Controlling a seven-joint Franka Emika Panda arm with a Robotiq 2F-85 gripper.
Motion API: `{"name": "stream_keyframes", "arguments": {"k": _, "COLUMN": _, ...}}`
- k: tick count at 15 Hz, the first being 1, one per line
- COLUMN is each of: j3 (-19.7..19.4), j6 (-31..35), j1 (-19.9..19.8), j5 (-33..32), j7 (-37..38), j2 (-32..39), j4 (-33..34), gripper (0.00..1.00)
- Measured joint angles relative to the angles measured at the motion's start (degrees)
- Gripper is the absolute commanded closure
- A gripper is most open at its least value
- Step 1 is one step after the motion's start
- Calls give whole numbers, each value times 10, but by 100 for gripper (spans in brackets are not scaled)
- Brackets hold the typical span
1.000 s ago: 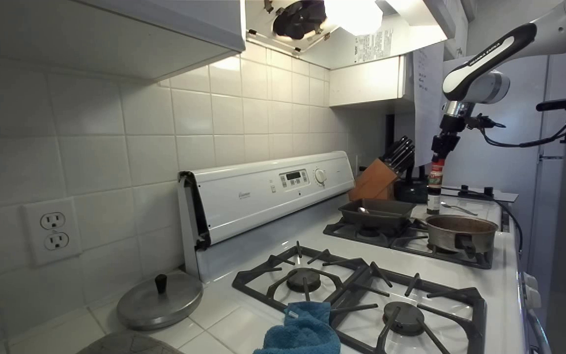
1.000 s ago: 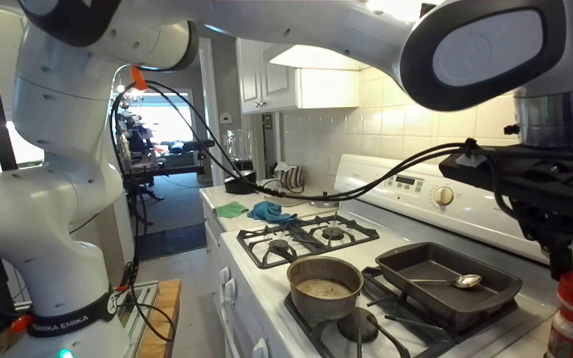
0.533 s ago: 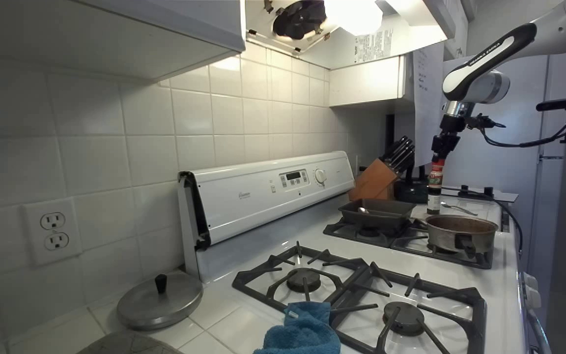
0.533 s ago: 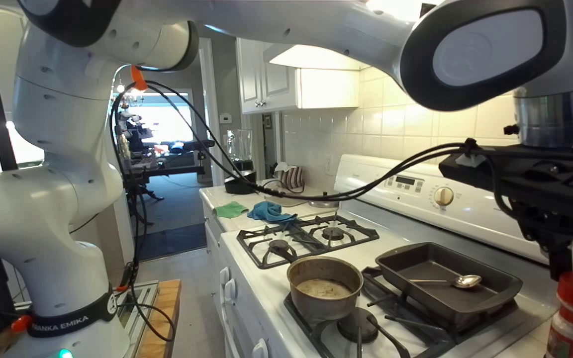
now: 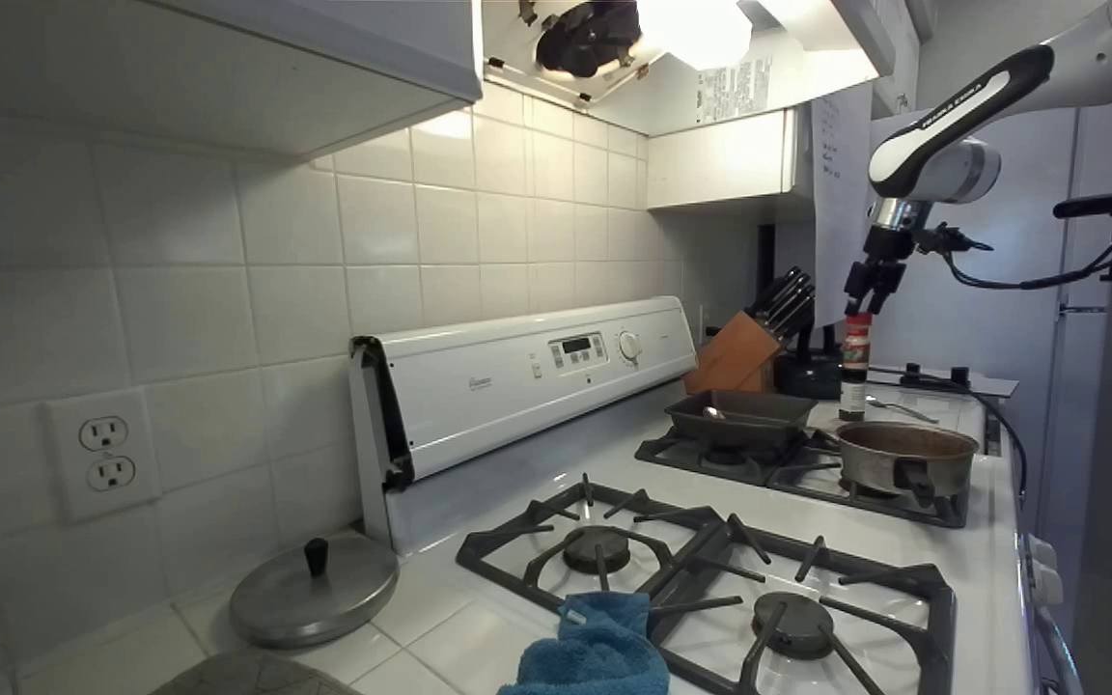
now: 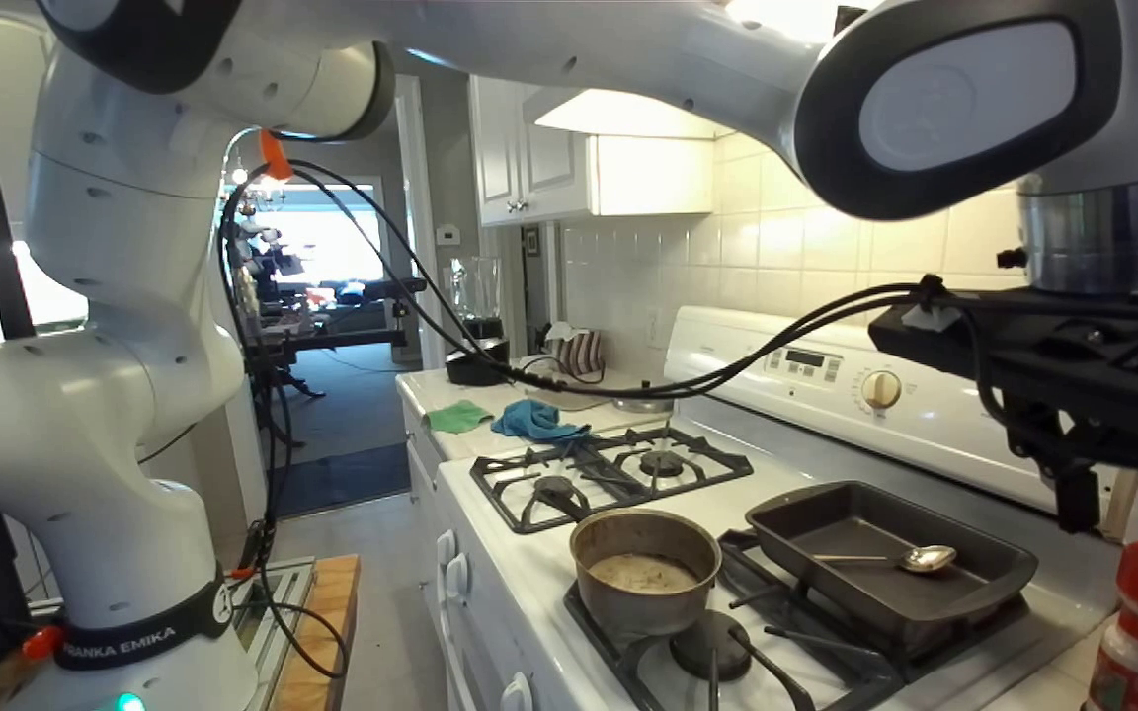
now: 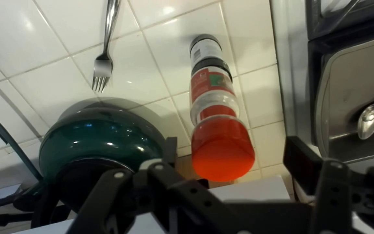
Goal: Stack up the spice bottles
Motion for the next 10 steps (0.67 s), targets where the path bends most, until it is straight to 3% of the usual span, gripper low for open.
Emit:
{"name": "stream_keyframes", "arguments": {"k": 5, "j3": 0, "j6": -2, "j1": 0, "j5": 0, "j7": 0, "j2": -1, "j4": 0, "gripper": 0}}
{"name": "stream_keyframes", "arguments": {"k": 10, "j3": -3, "j6": -47, "j1": 2, "j5": 1, "j7": 9, "j2": -26, "j4": -7, "gripper": 0}}
